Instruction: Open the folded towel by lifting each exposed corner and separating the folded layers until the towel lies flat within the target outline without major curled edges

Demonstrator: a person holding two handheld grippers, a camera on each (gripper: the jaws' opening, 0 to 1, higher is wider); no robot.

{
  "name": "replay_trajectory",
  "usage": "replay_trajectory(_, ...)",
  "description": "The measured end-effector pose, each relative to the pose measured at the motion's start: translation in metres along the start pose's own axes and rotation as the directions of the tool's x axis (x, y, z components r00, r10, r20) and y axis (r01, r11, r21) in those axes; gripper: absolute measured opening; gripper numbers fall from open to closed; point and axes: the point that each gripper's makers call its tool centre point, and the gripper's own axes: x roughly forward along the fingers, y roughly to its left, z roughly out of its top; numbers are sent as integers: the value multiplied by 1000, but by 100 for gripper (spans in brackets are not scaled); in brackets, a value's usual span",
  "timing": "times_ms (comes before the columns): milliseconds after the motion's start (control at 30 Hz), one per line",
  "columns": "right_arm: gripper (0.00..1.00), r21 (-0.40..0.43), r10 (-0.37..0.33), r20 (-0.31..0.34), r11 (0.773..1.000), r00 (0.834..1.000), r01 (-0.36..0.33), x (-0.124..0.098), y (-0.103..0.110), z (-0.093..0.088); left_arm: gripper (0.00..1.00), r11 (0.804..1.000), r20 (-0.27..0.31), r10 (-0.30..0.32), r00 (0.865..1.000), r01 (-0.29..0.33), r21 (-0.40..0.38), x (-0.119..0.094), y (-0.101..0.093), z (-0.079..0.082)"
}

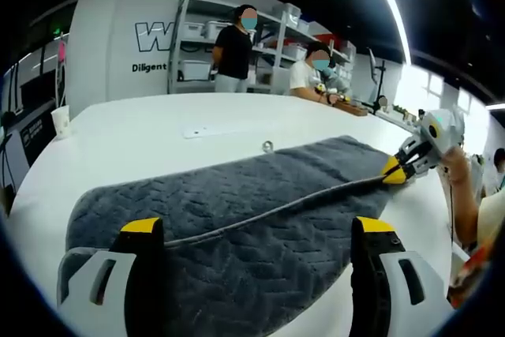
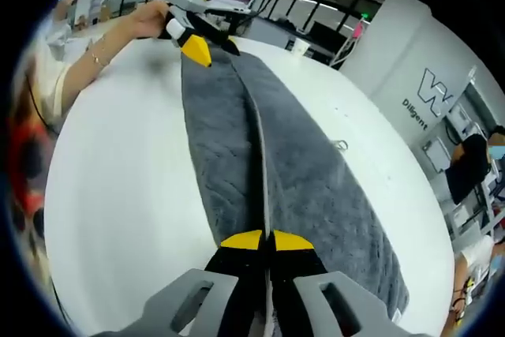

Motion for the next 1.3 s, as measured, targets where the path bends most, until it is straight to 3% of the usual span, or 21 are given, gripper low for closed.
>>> replay_trajectory(333,0,-56,46,-32,997,998,-48,-7,30,-10,97,1000,33,-22,999,21,9,-1,-5,8)
replay_trajectory(900,0,-63,142,-37,987,989,-144,-30,72,-25,97,1000,37,-20,999,19,15,-1,-4,10)
replay_trajectory(1300,0,-38,195,-29,980,980,-196,-44,88,-30,97,1000,22,-17,1000,17,6,2,-2,7)
